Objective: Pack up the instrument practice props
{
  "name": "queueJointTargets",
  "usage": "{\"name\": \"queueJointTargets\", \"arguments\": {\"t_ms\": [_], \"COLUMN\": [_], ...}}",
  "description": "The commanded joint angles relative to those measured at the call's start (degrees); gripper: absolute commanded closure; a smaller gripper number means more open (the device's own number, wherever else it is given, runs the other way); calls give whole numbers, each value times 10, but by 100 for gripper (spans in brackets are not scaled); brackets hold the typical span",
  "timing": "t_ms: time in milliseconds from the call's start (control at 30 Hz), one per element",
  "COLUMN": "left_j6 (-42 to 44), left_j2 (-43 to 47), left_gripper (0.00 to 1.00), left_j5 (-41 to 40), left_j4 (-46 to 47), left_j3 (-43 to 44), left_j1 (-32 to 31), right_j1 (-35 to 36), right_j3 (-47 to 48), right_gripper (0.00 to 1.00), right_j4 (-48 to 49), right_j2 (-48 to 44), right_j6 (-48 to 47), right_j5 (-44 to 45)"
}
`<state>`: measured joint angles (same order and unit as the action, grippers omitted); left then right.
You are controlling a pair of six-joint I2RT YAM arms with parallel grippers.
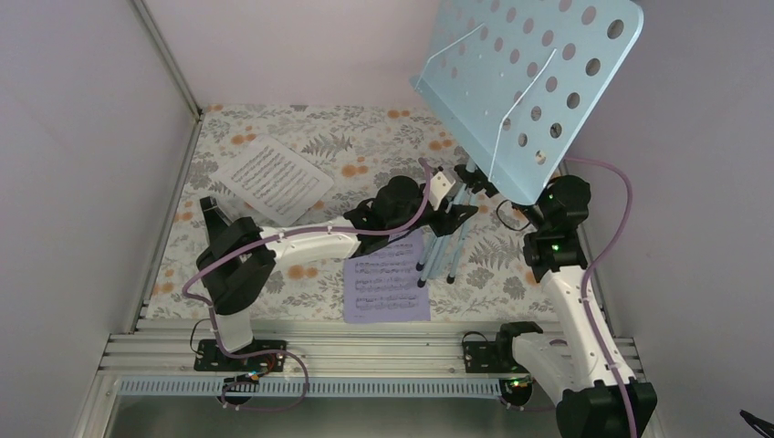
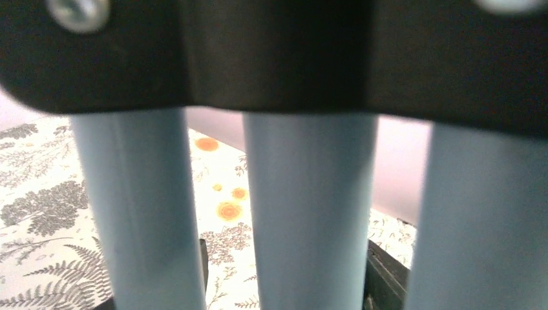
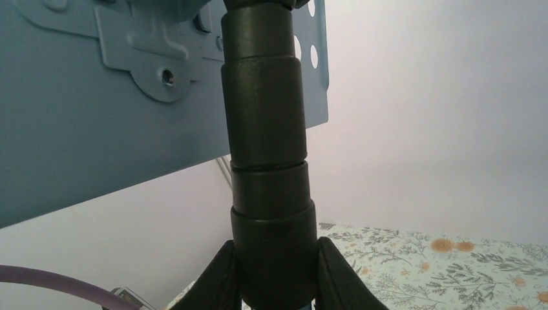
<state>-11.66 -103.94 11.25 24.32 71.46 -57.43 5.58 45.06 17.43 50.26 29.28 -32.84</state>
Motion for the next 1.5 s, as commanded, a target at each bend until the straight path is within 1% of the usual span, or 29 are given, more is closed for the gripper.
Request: {"name": "queueJointTargets", "arguments": {"t_ms": [0, 167, 333, 400, 467, 567, 667, 700, 833, 967, 1067, 1233, 1367, 1433, 1467], "left_j6": [-1, 10, 16, 21, 29, 32, 36, 40, 64, 89, 101, 129, 161, 164, 162], "left_j2": [9, -8, -16, -22, -27, -26, -13, -7, 29, 78, 119, 167, 174, 176, 179], "left_gripper": [39, 28, 24, 24, 30, 44, 61, 65, 73, 86, 91, 97, 98, 98, 98], "left_j5": [11, 15, 24, 28, 31, 28, 13, 9, -11, -40, -52, -49, -44, -30, -19], "left_j4": [-7, -21, -21, -26, -35, -39, -49, -55, -108, -176, -239, -332, -404, -419, -420], "left_j3": [16, 31, 40, 52, 63, 67, 63, 64, 66, 54, 36, 29, 54, 58, 59], "left_j1": [-3, -4, -8, -12, -17, -19, -18, -18, -16, -5, 18, 71, 104, 127, 143], "right_j1": [2, 1, 1, 2, 1, 1, 2, 1, 2, 2, 2, 1, 1, 1, 1], "right_j3": [68, 85, 87, 85, 82, 83, 80, 77, 62, 36, 2, -64, -119, -137, -146], "right_gripper": [96, 96, 96, 96, 96, 96, 96, 96, 96, 96, 96, 96, 96, 96, 94], "right_j4": [152, 158, 158, 160, 161, 152, 141, 141, 136, 140, 157, 192, 208, 207, 204], "right_j2": [-43, -45, -52, -55, -57, -61, -68, -72, -81, -84, -83, -78, -70, -68, -68], "right_j6": [45, 74, 88, 93, 96, 91, 83, 80, 73, 76, 84, 105, 112, 106, 99], "right_j5": [59, 66, 81, 85, 88, 92, 100, 104, 132, 164, 184, 199, 210, 213, 214]}}
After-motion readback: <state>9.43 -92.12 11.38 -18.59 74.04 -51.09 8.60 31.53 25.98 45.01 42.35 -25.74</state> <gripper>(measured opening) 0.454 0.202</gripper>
